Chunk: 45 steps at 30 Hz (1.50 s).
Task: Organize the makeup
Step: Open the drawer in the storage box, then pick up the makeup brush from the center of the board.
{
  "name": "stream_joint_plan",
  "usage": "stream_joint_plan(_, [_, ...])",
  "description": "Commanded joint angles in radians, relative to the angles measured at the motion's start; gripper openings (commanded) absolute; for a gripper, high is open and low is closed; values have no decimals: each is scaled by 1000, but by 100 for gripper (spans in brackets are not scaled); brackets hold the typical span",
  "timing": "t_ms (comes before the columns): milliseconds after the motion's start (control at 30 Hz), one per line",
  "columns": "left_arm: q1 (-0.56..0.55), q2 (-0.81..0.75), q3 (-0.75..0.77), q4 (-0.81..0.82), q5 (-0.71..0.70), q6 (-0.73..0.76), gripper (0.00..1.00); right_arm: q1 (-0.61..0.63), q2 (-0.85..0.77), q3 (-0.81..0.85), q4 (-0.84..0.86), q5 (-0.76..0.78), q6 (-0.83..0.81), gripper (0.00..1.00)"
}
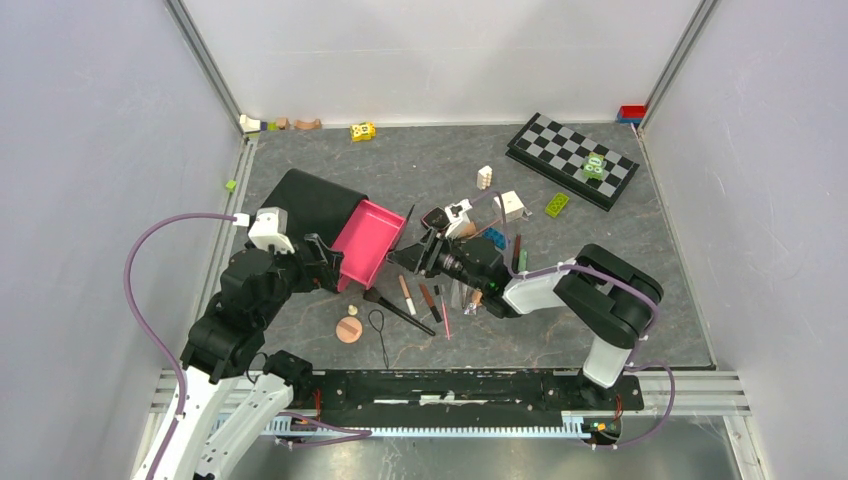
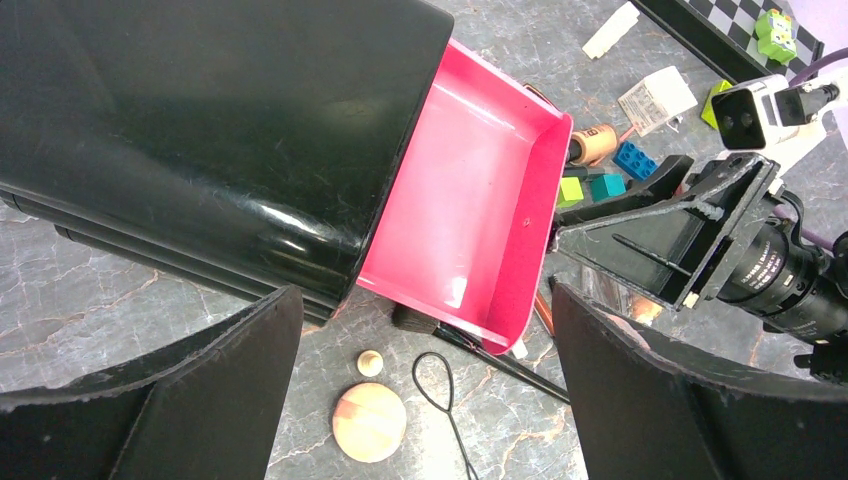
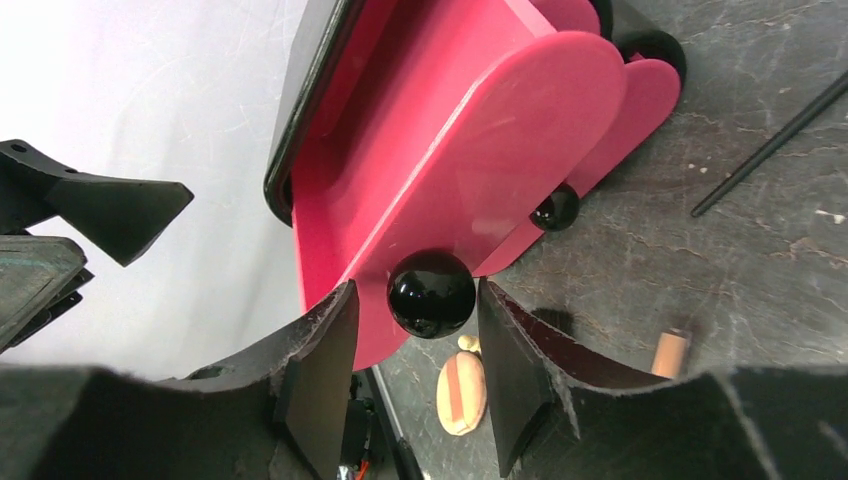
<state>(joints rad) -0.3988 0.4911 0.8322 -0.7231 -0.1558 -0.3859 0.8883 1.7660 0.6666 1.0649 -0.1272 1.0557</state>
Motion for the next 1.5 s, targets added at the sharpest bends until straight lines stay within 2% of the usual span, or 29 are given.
stream_joint_plan(0, [5,3,4,36,-17,-34,100,-10,-59,-10,-45,25,-44,57])
stream_joint_plan(433, [5,6,4,36,-18,-36,100,-11,-186,19,-324,94,-215,78])
stream_joint_plan(633, [5,5,4,36,-17,-36,100,-12,-313,73,-586,208,-407,88])
stream_joint_plan(800, [5,8,4,36,-15,-37,100,-11,-433,95,-770,283,-566,89])
stream_joint_plan(1033, [5,11,4,37,-17,-38,100,-11,-572,28,-953,329,-772,89])
stream_joint_plan(1200, [5,18,4,36,-18,-38,100,-12,-614,33,-1106,372,-857,85])
stream_joint_plan(1267, [5,18,4,36,-18,-38,100,-12,-606,46,-1153,367,-855,79])
stream_joint_plan(1400, [5,21,4,36,-21,-39,100,-6,-571,31,-1168,296,-790,60])
stream_joint_plan(1467, [5,22,4,35,-22,-39,100,10,-556,7,-1150,298,-730,55])
